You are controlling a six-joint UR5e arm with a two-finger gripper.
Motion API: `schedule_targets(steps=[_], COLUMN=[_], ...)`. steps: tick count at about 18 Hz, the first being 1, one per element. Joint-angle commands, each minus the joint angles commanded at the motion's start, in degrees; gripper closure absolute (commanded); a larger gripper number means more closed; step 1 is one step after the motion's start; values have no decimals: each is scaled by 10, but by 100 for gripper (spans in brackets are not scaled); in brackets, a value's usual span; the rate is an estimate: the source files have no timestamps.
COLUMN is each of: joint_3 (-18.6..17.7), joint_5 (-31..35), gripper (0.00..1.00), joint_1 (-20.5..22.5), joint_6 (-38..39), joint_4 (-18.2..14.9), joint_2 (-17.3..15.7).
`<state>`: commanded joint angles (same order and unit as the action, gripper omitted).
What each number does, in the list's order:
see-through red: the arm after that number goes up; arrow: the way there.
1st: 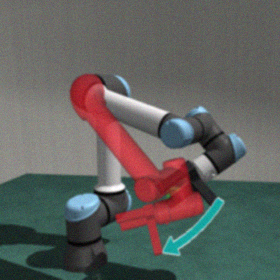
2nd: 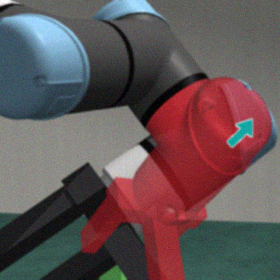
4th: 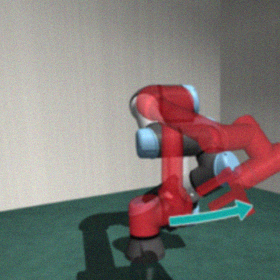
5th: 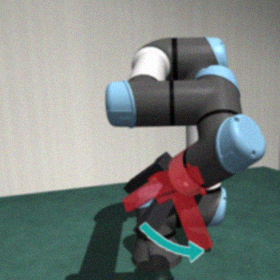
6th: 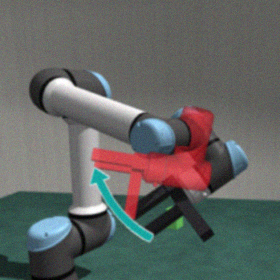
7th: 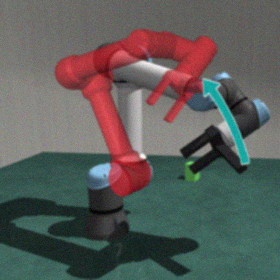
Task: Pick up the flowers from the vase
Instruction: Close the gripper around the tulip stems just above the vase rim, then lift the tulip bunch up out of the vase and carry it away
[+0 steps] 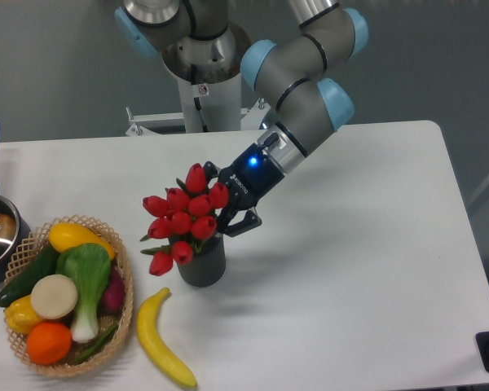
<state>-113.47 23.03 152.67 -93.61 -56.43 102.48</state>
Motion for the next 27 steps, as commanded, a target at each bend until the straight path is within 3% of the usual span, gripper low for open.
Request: schedule_targets(steps=[8, 13, 20, 27], joint_3=[5, 33, 47, 87], joint_5=[0, -40, -57, -107], gripper=[52, 52, 52, 52], joint_1=[1, -3, -3, 3], joint_6=[37, 115, 205, 224], joint_4=[1, 1, 1, 1], joint_2=[-18, -40, -94, -99])
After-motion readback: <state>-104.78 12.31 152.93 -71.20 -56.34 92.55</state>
